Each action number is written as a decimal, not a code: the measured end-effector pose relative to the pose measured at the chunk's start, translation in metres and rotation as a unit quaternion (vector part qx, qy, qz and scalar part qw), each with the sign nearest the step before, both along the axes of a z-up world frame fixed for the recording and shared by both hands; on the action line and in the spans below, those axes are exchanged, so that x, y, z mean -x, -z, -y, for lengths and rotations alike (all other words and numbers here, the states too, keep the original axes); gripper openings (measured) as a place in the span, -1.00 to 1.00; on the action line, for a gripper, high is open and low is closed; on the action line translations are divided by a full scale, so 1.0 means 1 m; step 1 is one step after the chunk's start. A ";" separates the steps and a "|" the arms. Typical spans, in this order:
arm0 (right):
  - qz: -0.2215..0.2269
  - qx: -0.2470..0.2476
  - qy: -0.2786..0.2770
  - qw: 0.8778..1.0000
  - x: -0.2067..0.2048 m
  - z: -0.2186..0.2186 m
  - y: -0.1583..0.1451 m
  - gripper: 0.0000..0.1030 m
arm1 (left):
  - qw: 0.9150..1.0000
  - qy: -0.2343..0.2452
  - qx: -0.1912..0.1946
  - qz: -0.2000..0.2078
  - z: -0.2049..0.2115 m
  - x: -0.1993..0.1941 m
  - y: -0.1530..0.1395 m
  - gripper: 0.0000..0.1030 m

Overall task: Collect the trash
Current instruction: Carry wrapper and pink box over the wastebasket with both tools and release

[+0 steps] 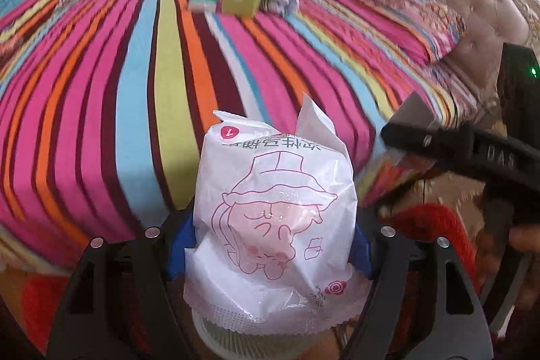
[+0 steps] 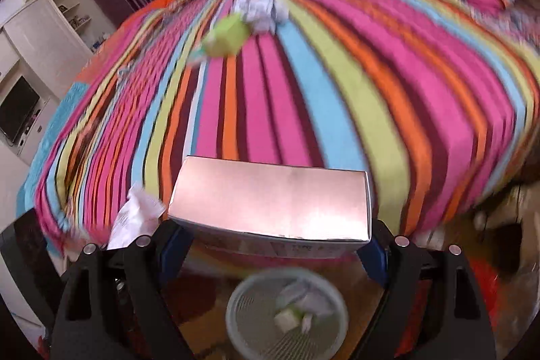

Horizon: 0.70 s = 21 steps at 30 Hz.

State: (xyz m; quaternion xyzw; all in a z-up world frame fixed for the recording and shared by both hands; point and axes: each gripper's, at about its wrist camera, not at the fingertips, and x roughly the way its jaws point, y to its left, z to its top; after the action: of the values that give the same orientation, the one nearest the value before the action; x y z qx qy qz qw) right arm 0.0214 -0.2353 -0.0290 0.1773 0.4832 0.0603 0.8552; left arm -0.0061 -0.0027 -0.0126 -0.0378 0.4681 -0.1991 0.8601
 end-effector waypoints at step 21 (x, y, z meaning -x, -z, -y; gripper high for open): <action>-0.319 -0.099 0.055 0.941 0.023 0.004 0.166 0.55 | 0.944 -0.011 -0.130 -0.303 0.017 -0.004 0.159 0.40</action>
State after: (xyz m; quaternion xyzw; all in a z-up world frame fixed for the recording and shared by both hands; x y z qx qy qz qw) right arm -0.0011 -0.2389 -0.1954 0.2971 0.7118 0.0007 0.6364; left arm -0.0026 -0.0199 -0.1714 0.0110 0.7280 -0.1061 0.6772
